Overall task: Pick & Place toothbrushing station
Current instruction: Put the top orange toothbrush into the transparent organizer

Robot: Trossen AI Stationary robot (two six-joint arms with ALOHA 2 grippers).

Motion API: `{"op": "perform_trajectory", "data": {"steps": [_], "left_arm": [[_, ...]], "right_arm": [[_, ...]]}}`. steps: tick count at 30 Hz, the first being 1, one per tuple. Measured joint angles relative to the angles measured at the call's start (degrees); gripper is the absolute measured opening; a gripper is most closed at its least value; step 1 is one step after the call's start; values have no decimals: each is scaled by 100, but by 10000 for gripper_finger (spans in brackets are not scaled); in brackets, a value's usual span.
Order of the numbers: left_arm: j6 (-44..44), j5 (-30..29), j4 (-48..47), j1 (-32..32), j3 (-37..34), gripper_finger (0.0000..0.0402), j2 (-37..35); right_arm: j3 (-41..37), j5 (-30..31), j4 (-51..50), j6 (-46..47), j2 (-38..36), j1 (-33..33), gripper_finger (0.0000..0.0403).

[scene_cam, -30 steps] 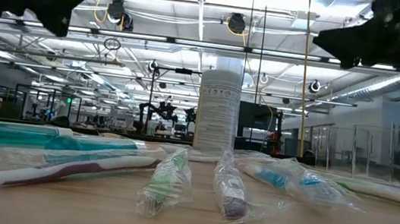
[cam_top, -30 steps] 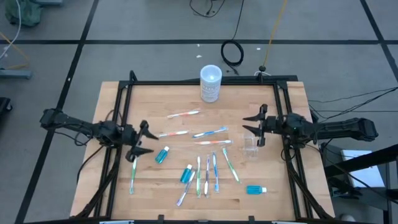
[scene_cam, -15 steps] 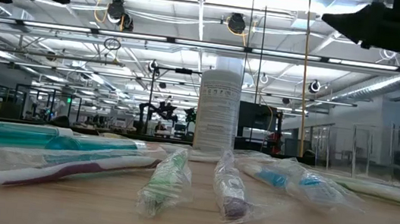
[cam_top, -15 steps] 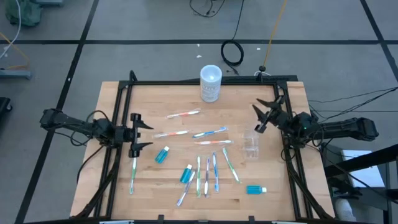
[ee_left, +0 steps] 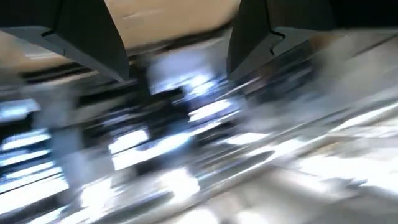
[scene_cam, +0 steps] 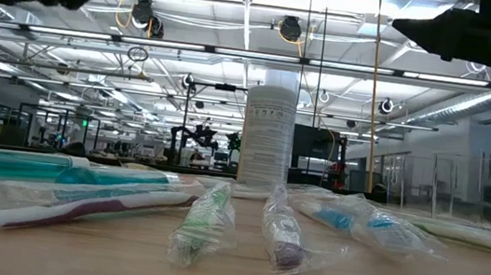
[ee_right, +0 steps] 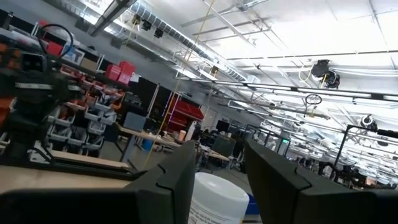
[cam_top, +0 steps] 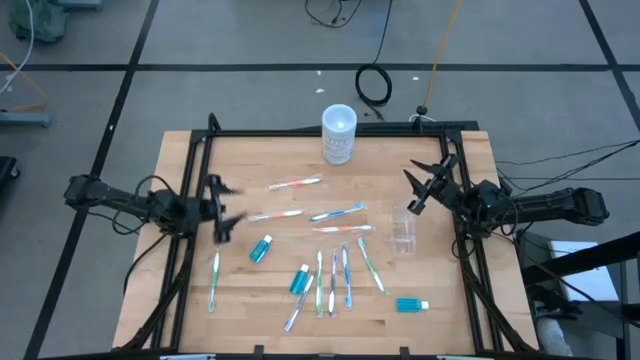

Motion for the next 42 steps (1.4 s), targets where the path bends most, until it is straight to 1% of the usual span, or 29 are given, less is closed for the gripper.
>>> {"op": "perform_trajectory", "data": {"steps": [2, 3, 4, 6, 7, 9, 12, 14, 15, 18, 20, 22, 25, 28, 32, 35, 37, 39, 42], "left_arm": [[95, -1097, 30, 164, 29, 271, 74], [32, -1464, 42, 290, 43, 271, 147], [-138, -1715, 37, 435, 74, 271, 234], [-561, -1887, 32, 768, 193, 271, 398], [-667, -1828, 20, 943, 260, 271, 481], [-738, -1455, -185, 1266, 451, 271, 673], [-1204, -637, -1095, 1728, 882, 271, 1105], [-1667, -286, -1743, 2018, 1198, 271, 1490], [-1827, -175, -2076, 2145, 1341, 271, 1705], [-2136, -146, -2881, 2483, 1643, 271, 2382], [-2311, -147, -3187, 2663, 1719, 271, 2831], [-2414, -55, -3193, 2818, 1723, 271, 3281], [-2492, 271, -3150, 3009, 1715, 271, 3886], [-2605, 506, -2861, 3174, 1715, 271, 4444], [-2600, 542, -2365, 3371, 1714, 271, 5094], [-2479, 634, -2301, 3526, 1713, 271, 5514], [-2374, 869, -2296, 3647, 1711, 271, 5743], [-2374, 1065, -2267, 3744, 1711, 271, 5951], [-2397, 1146, -2140, 3817, 1713, 271, 6165]], "right_arm": [[0, -1, 1, -4, 12, 0, 130], [0, -2, 0, -7, 19, 0, 130], [0, -2, 2, 2, 40, 0, 130], [0, -2, 10, 40, 93, -5, 130], [0, -4, 10, 44, 127, -21, 130], [0, -6, 15, 55, 203, -84, 130], [0, -7, 9, 265, 328, -223, 130], [0, -7, 17, 378, 411, -327, 130], [0, -8, 13, 389, 443, -375, 130], [0, -8, 39, 477, 499, -475, 130], [0, -9, 37, 622, 504, -516, 130], [0, -9, 37, 730, 504, -525, 131], [2, -11, -5, 808, 539, -525, 140], [2, -3, -20, 883, 661, -528, 165], [2, 7, -7, 1162, 875, -665, 206], [2, -4, -7, 1424, 1032, -826, 228], [2, -6, -9, 1545, 1141, -898, 237], [2, -7, -9, 1702, 1230, -938, 240], [2, -7, -8, 1861, 1304, -975, 238]]}}
